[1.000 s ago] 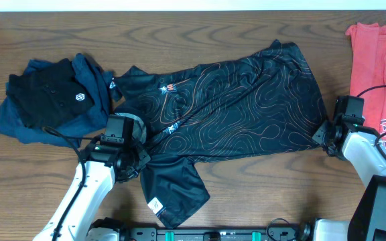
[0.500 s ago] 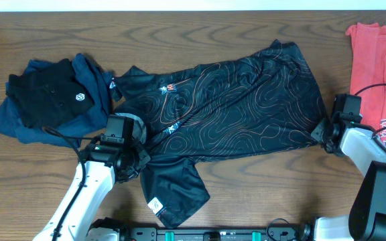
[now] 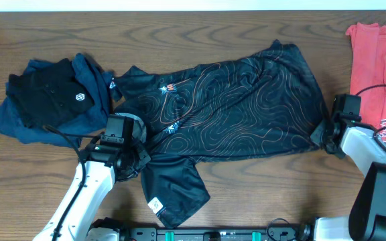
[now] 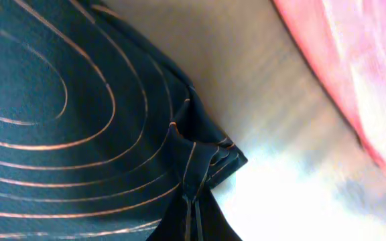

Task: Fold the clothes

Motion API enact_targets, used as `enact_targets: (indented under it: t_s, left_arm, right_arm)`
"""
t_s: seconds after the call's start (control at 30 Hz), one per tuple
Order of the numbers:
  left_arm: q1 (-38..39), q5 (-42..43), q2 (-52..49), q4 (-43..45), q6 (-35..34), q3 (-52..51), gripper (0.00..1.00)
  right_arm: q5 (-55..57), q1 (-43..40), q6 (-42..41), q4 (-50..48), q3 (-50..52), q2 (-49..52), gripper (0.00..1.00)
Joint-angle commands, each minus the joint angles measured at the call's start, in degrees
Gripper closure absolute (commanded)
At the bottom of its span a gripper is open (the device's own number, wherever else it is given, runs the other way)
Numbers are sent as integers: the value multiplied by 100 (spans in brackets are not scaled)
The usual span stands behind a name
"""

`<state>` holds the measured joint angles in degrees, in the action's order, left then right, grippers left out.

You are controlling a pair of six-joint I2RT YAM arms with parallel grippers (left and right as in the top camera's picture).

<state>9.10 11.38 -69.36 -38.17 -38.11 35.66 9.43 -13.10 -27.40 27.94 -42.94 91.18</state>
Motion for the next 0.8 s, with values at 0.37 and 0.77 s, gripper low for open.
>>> enact_targets:
  t_s: [0.37, 0.77]
  left_arm:
    - [-26, 20, 1119, -1504, 1705, 1803, 94]
    - [-26, 13, 1932, -2243, 1840, 4218, 94]
  right_arm:
    - [-46, -87, 592, 2269, -1003, -2677, 99]
    - [-42, -87, 887, 2964, -2677, -3849, 99]
